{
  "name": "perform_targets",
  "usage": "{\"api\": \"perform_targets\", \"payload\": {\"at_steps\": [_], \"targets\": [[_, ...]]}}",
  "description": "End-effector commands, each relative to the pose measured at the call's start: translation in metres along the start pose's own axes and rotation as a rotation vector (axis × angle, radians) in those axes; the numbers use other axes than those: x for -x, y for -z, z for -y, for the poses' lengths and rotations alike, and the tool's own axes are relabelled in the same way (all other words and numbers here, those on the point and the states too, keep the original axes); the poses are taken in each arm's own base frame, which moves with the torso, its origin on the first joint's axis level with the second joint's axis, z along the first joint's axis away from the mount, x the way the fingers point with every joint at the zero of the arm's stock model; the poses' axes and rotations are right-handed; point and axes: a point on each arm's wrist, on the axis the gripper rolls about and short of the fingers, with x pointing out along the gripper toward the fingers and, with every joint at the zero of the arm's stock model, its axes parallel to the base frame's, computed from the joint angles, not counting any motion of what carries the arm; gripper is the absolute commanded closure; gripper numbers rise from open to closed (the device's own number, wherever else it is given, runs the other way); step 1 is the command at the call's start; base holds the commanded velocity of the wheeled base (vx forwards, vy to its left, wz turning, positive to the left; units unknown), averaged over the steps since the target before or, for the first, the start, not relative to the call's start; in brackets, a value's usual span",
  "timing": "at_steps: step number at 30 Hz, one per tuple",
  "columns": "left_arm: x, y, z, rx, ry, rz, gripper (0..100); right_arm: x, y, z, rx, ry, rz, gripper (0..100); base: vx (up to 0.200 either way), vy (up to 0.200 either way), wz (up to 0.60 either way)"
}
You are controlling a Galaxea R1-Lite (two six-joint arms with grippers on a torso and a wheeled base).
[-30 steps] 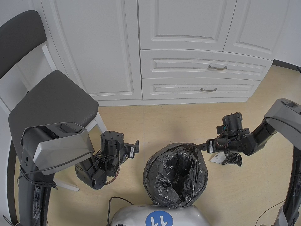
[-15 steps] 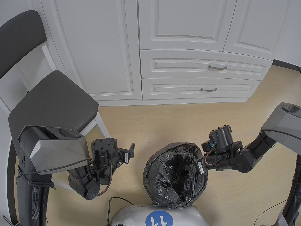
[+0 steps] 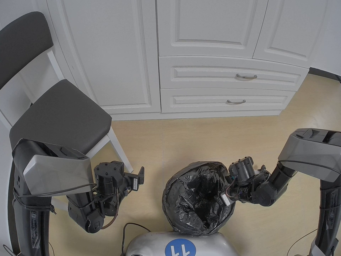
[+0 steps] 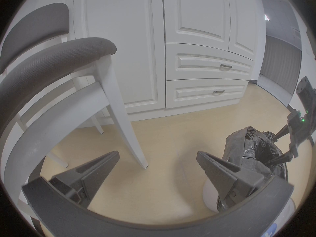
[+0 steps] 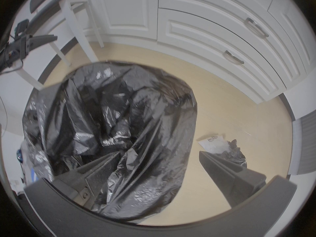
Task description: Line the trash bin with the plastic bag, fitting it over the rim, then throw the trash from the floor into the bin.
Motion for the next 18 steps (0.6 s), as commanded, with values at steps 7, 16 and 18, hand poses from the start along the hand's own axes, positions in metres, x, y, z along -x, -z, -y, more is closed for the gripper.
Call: {"api": "perform_targets", "payload": {"at_steps": [7, 16, 18], "targets": [[0.01, 0.025, -0.005, 0.045, -0.008, -0.106, 0, 0.013, 0.011, 0.047, 0.077, 0.081, -0.034, 0, 0.0, 0.0, 0.0], [0.009, 0.05, 0.005, 0.008, 0.018, -0.175, 0, -0.003, 0.005, 0.056, -0.002, 0.003, 0.009, 0, 0.0, 0.0, 0.0], [0.008, 0.053, 0.007, 0.002, 0.025, -0.18, 0, -0.003, 0.0, 0.055, -0.063, -0.039, 0.035, 0, 0.0, 0.0, 0.0]]}}
